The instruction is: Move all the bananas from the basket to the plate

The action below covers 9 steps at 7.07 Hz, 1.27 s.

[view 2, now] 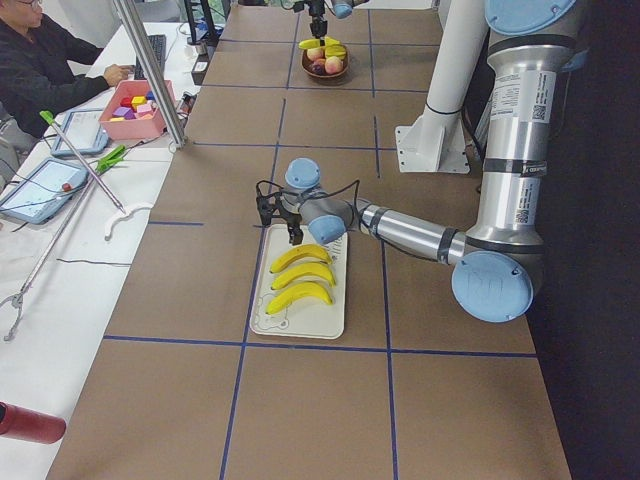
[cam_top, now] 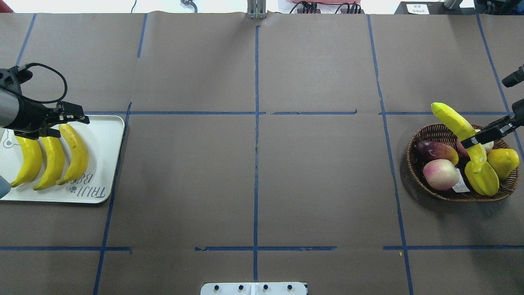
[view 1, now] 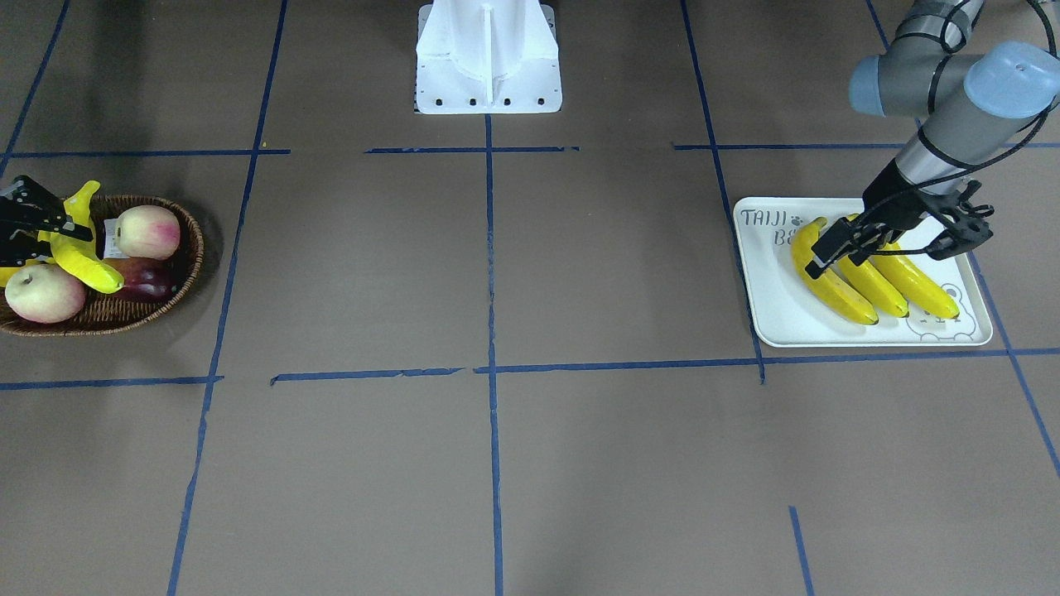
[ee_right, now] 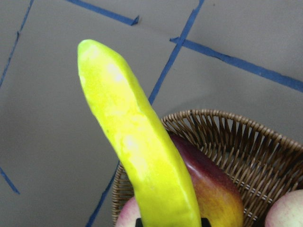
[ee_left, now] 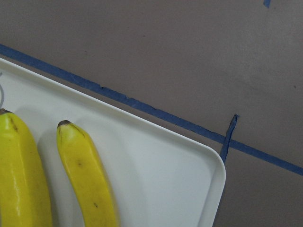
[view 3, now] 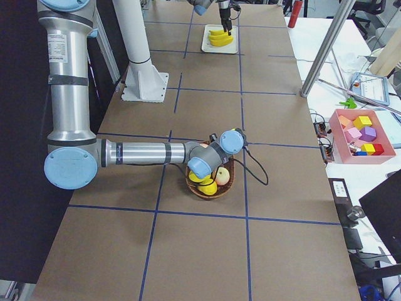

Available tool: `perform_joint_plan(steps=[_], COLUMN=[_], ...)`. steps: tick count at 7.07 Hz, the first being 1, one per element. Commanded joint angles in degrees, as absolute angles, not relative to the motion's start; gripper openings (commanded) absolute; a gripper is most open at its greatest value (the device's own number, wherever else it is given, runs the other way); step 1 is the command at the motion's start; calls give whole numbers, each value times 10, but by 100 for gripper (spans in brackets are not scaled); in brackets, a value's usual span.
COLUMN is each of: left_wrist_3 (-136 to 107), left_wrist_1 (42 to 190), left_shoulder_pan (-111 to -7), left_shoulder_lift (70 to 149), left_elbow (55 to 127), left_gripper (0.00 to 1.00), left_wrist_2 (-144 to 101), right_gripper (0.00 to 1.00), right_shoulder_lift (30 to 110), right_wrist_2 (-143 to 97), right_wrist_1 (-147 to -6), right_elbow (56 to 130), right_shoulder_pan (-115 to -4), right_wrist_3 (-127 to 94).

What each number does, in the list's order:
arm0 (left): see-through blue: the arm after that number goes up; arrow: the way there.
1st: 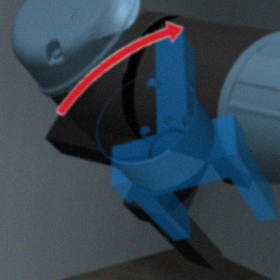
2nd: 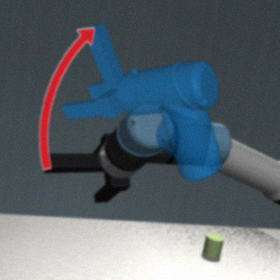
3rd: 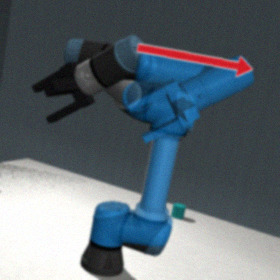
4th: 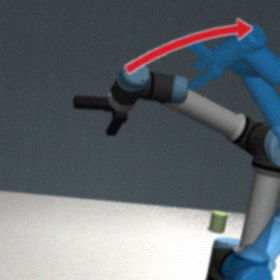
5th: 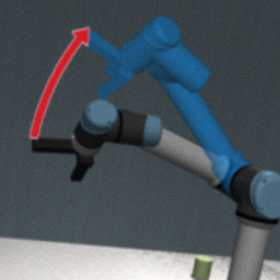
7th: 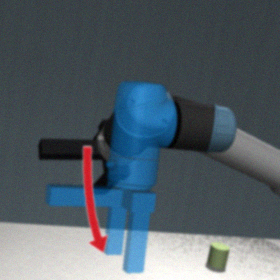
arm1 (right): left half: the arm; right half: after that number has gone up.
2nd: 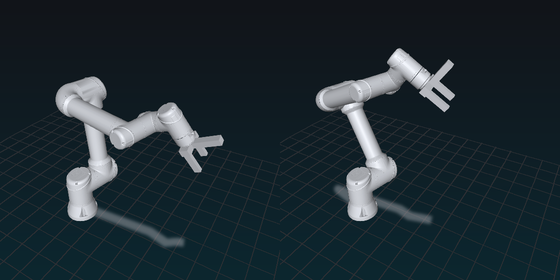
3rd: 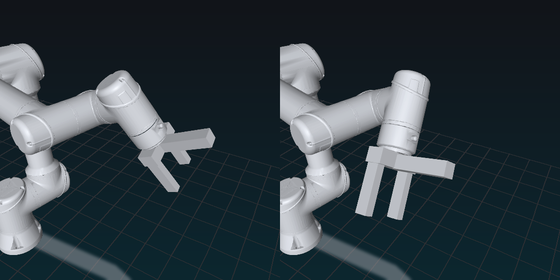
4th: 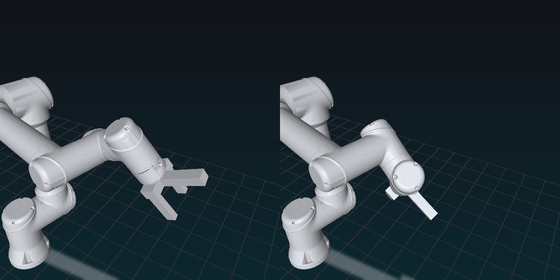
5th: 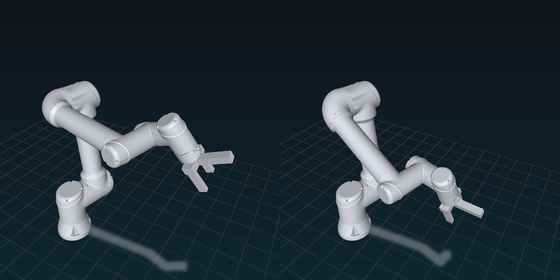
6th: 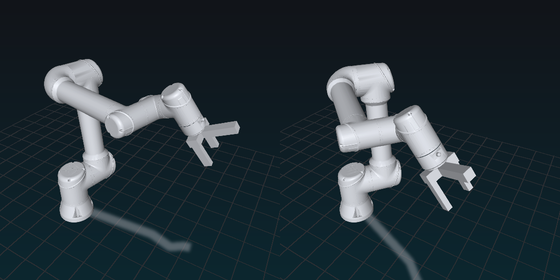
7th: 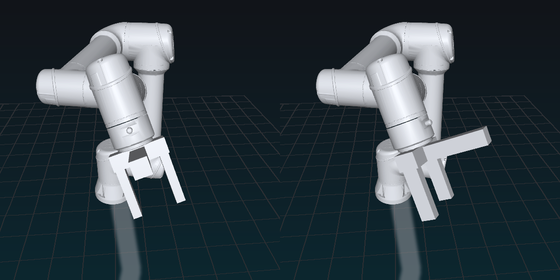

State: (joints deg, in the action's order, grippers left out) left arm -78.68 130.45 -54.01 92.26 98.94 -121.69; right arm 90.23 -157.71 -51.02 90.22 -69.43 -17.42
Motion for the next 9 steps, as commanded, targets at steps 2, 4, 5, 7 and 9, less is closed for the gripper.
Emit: perform_joint_plan(steps=[2, 4, 5, 7, 9], left_wrist_3=[-851, -896, -930, -1018, -1115], left_wrist_1=[1305, 1306, 1309, 1423, 1472], left_shoulder_pan=[-535, -528, -507, -452, -431], left_shoulder_lift=[967, 1038, 1068, 1088, 1128], left_elbow=[1001, 1001, 1000, 985, 985], left_gripper=[100, 100, 100, 100, 100], left_wrist_2=[-1217, -1223, -1223, -1217, -1193], right_gripper=[0, 1, 1, 2, 2], right_shoulder_lift=[813, 725, 690, 640, 622], right_wrist_2=[-1541, -1492, -1464, -1355, -1293], right_wrist_1=[-511, -505, -505, -504, -504], right_elbow=[947, 949, 950, 968, 989], right_shoulder_pan=[-662, -586, -545, -448, -394], right_wrist_3=[-447, -550, -568, -648, -698])
